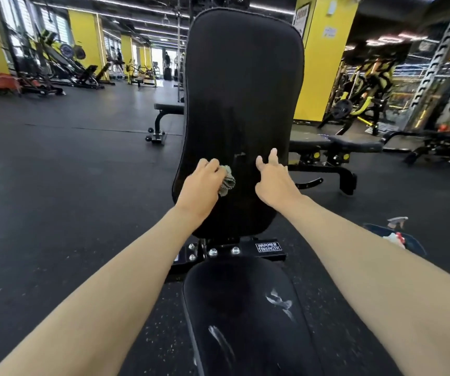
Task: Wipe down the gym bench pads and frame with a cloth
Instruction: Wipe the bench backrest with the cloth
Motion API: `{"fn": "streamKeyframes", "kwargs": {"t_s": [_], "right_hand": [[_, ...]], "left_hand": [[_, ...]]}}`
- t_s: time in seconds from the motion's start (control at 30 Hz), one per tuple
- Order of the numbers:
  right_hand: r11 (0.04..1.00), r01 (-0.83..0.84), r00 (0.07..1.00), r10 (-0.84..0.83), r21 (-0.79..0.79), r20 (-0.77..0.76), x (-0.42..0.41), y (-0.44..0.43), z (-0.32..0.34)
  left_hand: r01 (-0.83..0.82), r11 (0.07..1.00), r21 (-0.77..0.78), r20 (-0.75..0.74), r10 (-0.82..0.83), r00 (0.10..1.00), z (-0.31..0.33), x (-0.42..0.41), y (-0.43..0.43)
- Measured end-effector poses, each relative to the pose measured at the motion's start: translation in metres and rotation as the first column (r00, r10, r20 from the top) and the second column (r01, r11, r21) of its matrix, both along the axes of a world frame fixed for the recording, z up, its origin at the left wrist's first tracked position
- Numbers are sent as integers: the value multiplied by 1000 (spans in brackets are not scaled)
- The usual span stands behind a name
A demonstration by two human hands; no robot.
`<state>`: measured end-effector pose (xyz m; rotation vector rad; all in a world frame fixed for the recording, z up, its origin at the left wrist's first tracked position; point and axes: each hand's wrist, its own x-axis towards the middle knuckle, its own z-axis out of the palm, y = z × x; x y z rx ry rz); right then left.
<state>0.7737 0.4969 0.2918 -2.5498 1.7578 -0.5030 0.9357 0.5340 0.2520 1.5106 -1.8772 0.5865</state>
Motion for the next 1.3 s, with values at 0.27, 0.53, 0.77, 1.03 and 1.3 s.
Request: {"fn": "streamKeyframes", "kwargs": {"t_s": [0.27, 0.53, 0.77, 1.03, 1.3], "right_hand": [[998, -57, 997, 57, 7, 50, -9, -6, -8], [991, -132, 991, 131, 31, 36, -29, -14, -7], [979, -202, 978, 201, 7, 53, -35, -19, -11], [962, -267, 961, 261, -56, -94, -49, -28, -18], [927, -346, 925, 310, -148, -219, -65, -38, -29]], "left_hand": [[-89, 976, -196, -184, 53, 981, 0, -9, -16], [-80, 987, -139, -242, 45, 969, 5, -28, -10], [-284, 956, -70, -410, 232, 882, 17, -43, -17], [-185, 982, -25, -206, 176, 962, 14, -46, -12], [-292, 954, -65, -262, 266, 928, 3, -80, -32]]}}
